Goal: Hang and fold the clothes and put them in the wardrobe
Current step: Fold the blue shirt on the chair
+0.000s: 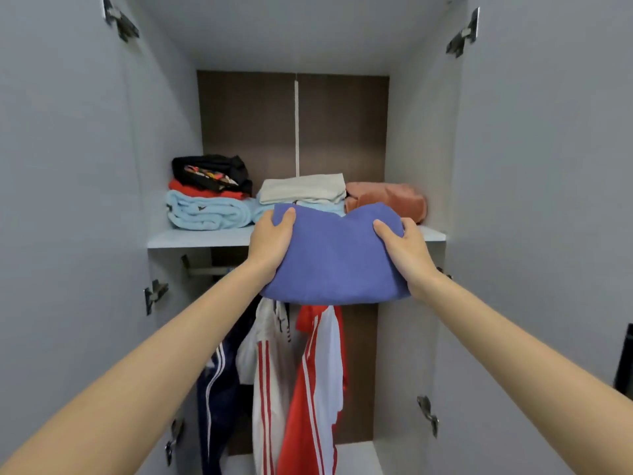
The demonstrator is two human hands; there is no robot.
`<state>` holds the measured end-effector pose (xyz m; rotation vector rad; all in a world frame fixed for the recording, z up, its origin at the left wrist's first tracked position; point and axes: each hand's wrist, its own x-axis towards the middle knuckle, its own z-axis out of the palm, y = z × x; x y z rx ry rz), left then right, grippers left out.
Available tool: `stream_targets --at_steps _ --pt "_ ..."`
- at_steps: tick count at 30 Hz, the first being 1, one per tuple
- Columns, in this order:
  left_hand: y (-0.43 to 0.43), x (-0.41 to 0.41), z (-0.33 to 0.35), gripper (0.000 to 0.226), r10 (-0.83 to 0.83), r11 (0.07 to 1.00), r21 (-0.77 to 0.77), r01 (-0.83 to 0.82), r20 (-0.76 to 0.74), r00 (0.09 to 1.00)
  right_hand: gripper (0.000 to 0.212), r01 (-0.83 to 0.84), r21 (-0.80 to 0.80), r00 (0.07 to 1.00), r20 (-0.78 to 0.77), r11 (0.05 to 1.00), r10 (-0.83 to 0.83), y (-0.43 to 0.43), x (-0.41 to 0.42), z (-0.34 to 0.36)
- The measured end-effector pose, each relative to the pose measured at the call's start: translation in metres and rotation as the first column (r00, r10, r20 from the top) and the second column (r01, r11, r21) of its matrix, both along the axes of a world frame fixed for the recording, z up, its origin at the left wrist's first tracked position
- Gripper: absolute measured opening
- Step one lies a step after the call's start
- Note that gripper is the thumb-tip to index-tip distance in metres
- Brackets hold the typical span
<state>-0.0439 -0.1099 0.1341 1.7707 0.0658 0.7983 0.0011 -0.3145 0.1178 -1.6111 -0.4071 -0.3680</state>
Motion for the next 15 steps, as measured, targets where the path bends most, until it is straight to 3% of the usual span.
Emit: stream_targets --at_steps 15 --pt "0.108 0.227 0.100 0.023 0.083 0.981 0.161 -0.108 0.160 0.984 0.023 -0.021 0.007 0.991 0.130 1.000 0.020 0.104 0.227 0.098"
